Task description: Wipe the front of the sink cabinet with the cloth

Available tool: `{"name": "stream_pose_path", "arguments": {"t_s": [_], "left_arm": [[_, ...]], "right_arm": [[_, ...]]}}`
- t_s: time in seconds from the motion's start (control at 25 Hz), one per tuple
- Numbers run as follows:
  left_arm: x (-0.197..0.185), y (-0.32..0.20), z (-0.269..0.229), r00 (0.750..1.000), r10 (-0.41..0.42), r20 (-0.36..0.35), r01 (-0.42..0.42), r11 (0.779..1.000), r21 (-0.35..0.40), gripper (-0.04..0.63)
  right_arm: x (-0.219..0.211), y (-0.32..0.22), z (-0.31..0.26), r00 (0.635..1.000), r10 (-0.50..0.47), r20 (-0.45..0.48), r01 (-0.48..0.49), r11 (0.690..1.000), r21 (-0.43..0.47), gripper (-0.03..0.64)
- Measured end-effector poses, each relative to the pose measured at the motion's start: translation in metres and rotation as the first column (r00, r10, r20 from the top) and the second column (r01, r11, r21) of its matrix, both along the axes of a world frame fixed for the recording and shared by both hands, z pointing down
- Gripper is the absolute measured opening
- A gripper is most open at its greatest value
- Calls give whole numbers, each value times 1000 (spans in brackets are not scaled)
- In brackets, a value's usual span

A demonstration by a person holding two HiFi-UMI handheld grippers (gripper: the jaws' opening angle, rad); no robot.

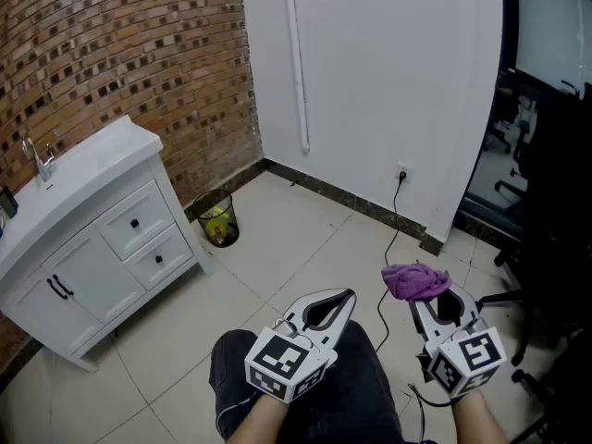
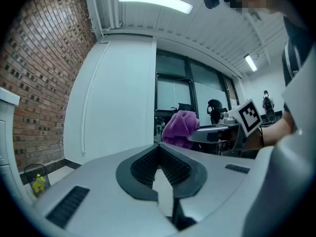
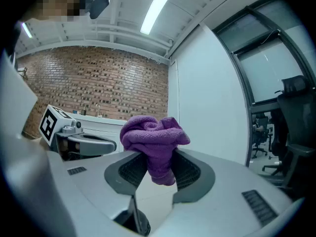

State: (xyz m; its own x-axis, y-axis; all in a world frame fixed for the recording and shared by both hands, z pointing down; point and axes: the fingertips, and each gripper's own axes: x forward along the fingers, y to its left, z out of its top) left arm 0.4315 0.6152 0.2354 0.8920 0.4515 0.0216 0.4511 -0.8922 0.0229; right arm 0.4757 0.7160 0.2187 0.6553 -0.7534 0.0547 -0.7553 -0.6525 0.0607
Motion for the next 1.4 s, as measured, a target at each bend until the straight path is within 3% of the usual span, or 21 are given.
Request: {"name": "stream_pose_path", "arguments": {"t_s": [0.36,0.8,1.08,1.4], "left_arm": [[-3,-28,-6,999,-48,-7,48,999,0,3],[-40,-112,-7,973,-228,15,228,973,29,3],[-97,-193,-9,926,-377,2,376,926,36,3],[-179,-283,-17,829,-559,-4,559,829,14,3]], "right_arm": [[-5,-46,-2,998,-69,-2,69,997,36,144],[-29,-140,-3,967,-256,8,255,963,86,144],[-78,-227,1,913,-407,12,405,910,95,144],[-150,-336,-10,798,-603,4,598,792,119,144]]}}
